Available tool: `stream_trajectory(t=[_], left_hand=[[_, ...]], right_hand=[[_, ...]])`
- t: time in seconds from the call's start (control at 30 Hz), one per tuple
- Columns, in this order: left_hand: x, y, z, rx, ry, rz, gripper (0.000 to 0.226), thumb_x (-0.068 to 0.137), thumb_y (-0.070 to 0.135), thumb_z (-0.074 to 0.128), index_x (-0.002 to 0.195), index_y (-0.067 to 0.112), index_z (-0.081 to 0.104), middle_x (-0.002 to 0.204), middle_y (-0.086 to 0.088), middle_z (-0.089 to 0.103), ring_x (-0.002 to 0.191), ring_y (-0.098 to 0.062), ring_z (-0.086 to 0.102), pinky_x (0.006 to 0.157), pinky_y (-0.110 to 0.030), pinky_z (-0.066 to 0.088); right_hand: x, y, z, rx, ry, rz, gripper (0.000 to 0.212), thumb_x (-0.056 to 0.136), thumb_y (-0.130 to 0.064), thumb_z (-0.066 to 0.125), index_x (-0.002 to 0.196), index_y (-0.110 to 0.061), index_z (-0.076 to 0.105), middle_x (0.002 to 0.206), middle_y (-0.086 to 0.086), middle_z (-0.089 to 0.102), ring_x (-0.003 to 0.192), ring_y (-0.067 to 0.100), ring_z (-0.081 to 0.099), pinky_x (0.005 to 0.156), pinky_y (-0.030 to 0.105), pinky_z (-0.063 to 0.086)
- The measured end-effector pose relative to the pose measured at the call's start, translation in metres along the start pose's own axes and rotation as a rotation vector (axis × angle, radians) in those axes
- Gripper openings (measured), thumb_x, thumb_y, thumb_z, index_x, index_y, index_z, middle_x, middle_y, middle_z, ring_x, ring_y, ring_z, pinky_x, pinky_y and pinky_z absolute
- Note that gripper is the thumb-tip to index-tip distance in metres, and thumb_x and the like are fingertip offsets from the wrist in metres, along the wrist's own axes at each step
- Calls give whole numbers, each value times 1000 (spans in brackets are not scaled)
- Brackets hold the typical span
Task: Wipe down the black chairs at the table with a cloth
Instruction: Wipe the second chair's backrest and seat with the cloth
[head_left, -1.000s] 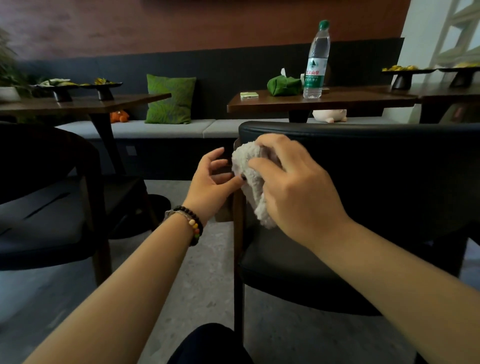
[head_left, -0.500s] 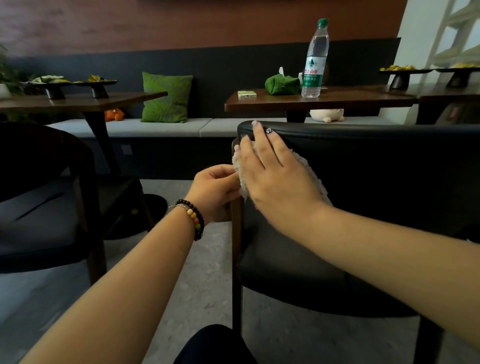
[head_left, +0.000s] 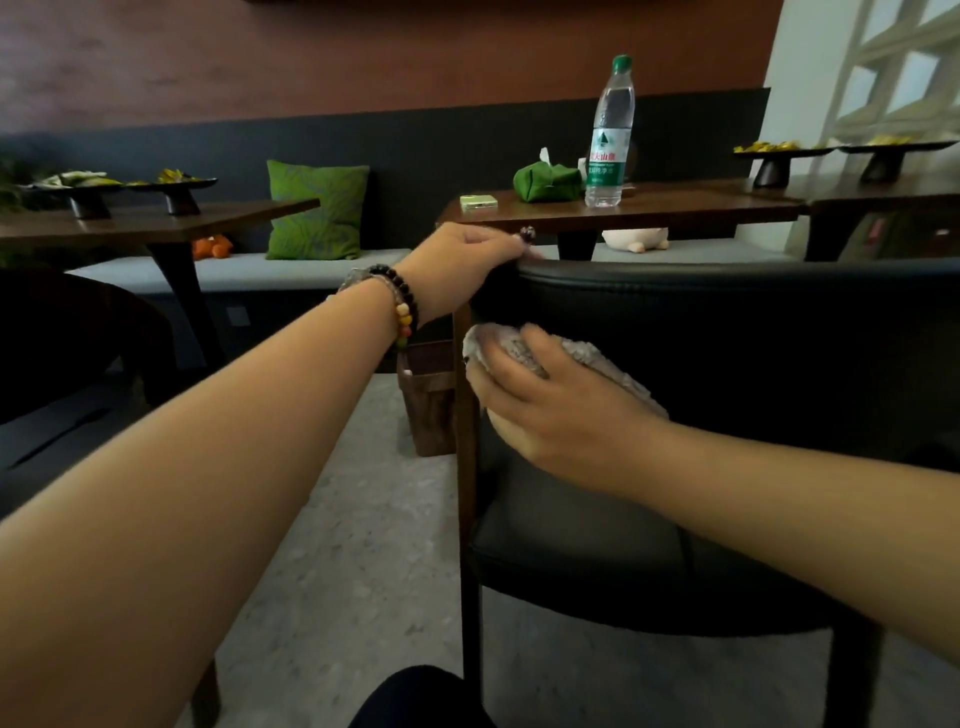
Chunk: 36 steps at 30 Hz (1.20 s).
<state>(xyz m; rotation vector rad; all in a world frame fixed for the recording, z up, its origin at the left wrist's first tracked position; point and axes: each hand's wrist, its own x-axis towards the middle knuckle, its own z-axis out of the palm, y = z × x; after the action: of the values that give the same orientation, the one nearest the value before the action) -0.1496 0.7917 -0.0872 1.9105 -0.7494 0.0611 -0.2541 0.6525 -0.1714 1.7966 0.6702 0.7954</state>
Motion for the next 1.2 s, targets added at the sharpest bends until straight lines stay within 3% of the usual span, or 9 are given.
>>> stream_trajectory(t=[0.13,0.3,0.4,0.47,0.7,0.83,0.93,1.03,1.2], left_hand=[[8,-5,9,-133,47,-69,25,93,22,59,72,13,68,62,6,64,58,1,61,56,-14,49],[13,-7,11,-170,63,-100,38,90,20,62,53,20,66,52,7,61,50,-4,57,53,-16,47],[10,-7,10,-188,17,-120,33,90,24,61,59,20,71,60,5,65,60,-9,61,64,-24,51],[8,-9,10,-201,10,-102,29,90,26,61,64,19,72,64,4,66,64,-11,62,67,-26,52],[8,-12,13,-198,46,-44,20,93,23,57,82,11,69,69,7,67,64,-2,63,59,-16,52],[6,-11,15,-194,66,-28,22,93,23,58,76,14,68,65,11,66,62,1,63,56,-14,49],[4,-10,15,-145,67,-22,25,93,25,57,72,18,68,61,12,65,60,2,62,54,-14,48],[2,-9,16,-157,72,-14,26,94,23,56,70,17,66,59,12,64,57,3,60,53,-13,47],[5,-11,19,-224,125,11,29,93,16,57,65,12,62,50,10,57,50,-3,53,51,-14,45]], right_hand=[[-14,-2,-9,-19,131,79,52,98,-8,15,136,-1,50,146,18,46,134,35,44,108,47,36],[-27,10,-13,116,267,413,46,101,-22,34,139,2,45,143,22,46,133,40,42,106,51,28],[-29,8,-4,49,209,371,51,99,-26,37,141,1,42,146,24,42,137,45,35,113,57,22],[-28,1,2,-28,235,301,40,102,-18,39,135,0,51,138,21,52,132,42,45,111,54,32],[-17,2,3,120,439,313,26,103,-11,46,109,-2,69,114,18,68,115,36,62,102,45,47],[-22,-13,13,96,301,109,29,101,-6,41,105,-4,70,112,20,67,111,36,62,102,45,46],[-27,-20,15,149,149,-69,22,96,-17,51,99,-13,73,105,10,69,104,28,65,96,40,50],[-20,-11,7,214,-11,-119,33,101,-19,39,118,-7,65,123,17,61,117,33,55,102,42,43],[-8,30,-10,197,229,207,39,98,-6,29,110,6,64,115,28,62,114,45,56,104,52,36]])
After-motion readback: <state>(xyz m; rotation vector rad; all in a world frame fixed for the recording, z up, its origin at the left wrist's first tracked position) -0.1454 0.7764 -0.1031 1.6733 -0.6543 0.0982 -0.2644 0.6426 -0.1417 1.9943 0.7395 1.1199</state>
